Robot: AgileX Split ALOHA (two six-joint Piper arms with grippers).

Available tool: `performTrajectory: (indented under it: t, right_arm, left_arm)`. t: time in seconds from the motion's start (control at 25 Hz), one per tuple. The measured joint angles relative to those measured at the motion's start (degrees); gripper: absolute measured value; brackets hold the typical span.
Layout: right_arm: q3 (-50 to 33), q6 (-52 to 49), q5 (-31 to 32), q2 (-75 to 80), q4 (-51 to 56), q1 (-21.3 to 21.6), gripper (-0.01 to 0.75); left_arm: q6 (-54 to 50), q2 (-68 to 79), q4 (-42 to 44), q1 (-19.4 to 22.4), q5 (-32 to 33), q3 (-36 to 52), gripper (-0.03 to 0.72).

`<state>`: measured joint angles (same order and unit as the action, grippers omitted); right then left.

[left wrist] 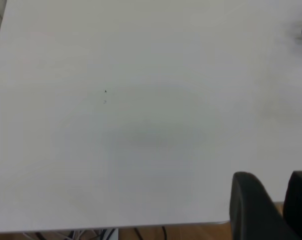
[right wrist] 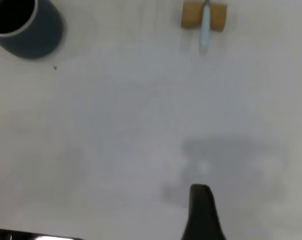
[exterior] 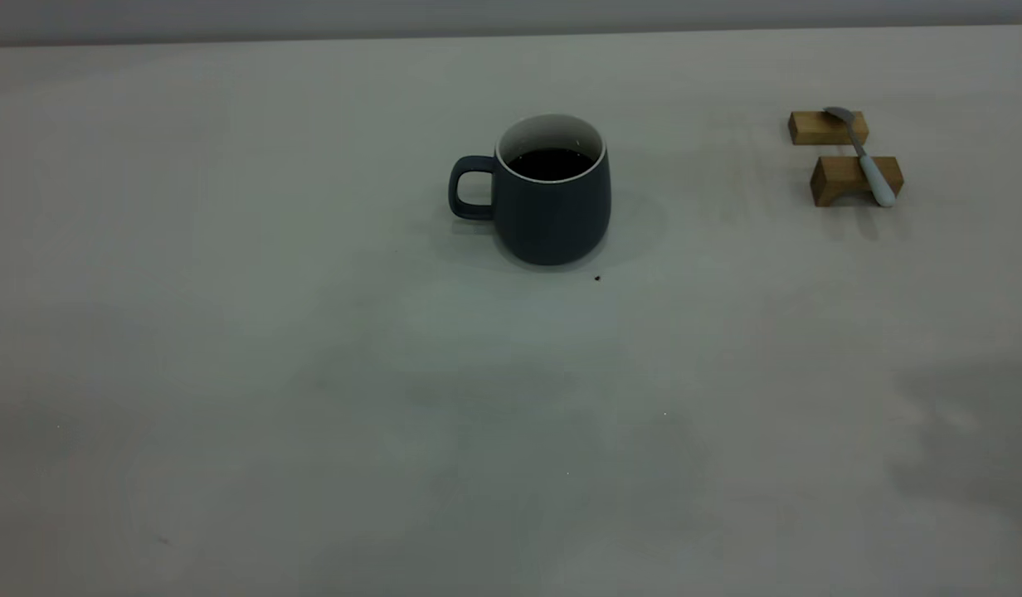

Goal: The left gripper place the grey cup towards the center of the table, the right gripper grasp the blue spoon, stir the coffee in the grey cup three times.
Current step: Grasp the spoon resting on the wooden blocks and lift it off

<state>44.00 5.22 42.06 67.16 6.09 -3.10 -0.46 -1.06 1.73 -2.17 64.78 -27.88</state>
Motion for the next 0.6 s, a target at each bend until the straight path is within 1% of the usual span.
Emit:
performTrajectory:
  t: [0.2, 0.48, 0.6]
  right_arm:
    - [5.76, 2.58, -2.97, 16.24, 1.88, 0.0, 0.597]
    - [10.75, 4.98, -11.29, 34.1, 4.86, -3.25, 0.597]
    - [14.86, 4.99, -12.08, 41.83, 5.72, -3.32, 0.596]
  left_arm:
    - [0.0, -0.02, 0.01, 0.0, 0.0, 0.0, 0.237]
    - [0.0, -0.02, 0.01, 0.0, 0.0, 0.0, 0.237]
    - [0.0, -0.02, 0.01, 0.0, 0.0, 0.0, 0.237]
